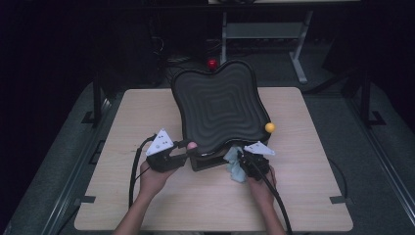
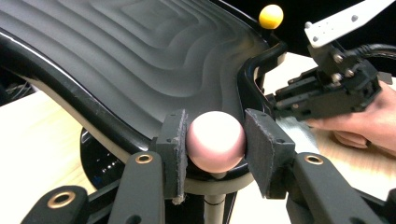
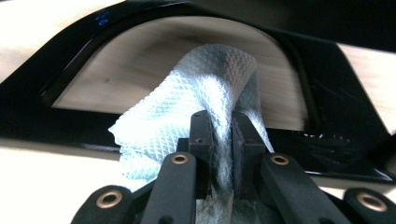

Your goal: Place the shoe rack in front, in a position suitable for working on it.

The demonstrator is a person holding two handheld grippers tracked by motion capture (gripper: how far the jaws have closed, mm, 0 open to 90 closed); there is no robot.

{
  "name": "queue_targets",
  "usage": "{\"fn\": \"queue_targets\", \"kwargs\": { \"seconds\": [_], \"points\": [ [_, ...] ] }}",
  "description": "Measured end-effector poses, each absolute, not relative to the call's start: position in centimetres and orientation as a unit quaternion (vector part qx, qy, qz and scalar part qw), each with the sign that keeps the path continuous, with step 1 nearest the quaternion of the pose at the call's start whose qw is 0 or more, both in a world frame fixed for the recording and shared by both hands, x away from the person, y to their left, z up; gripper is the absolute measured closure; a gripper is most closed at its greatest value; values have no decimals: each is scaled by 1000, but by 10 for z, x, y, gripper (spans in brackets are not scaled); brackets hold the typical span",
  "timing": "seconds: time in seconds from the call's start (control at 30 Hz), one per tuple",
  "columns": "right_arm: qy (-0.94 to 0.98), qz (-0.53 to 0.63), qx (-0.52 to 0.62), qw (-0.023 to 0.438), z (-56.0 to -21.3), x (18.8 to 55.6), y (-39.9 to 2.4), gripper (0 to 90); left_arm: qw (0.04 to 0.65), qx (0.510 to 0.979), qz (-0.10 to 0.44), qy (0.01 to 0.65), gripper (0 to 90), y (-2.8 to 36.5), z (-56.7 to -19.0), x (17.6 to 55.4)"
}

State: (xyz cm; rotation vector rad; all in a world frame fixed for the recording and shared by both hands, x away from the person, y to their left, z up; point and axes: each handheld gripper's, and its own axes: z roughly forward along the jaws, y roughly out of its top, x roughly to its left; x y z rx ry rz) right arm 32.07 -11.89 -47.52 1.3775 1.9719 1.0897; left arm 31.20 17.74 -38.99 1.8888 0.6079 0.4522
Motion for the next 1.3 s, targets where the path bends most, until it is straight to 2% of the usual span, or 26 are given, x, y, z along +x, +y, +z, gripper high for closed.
{"fn": "queue_targets", "kwargs": {
  "seconds": [0.2, 0.3, 0.43, 0.8, 1.1, 1.2, 1.23, 1.3],
  "points": [
    [704, 394, 533, 253, -475, 323, -137, 808, 523, 788, 192, 262, 599, 181, -390, 313],
    [715, 385, 521, 264, -475, 320, -131, 807, 521, 786, 199, 269, 600, 182, -389, 314],
    [719, 388, 518, 254, -475, 318, -135, 809, 520, 783, 201, 277, 600, 185, -389, 315],
    [710, 376, 534, 262, -475, 303, -156, 811, 518, 780, 205, 284, 600, 188, -389, 316],
    [689, 388, 554, 261, -477, 285, -174, 817, 521, 766, 211, 310, 599, 205, -389, 322],
    [683, 390, 560, 261, -477, 280, -178, 818, 530, 756, 219, 317, 642, 213, -387, 321],
    [680, 392, 562, 261, -477, 279, -180, 818, 534, 747, 229, 323, 764, 218, -385, 320],
    [674, 396, 568, 257, -477, 278, -182, 818, 536, 745, 224, 327, 712, 224, -384, 323]
  ]
}}
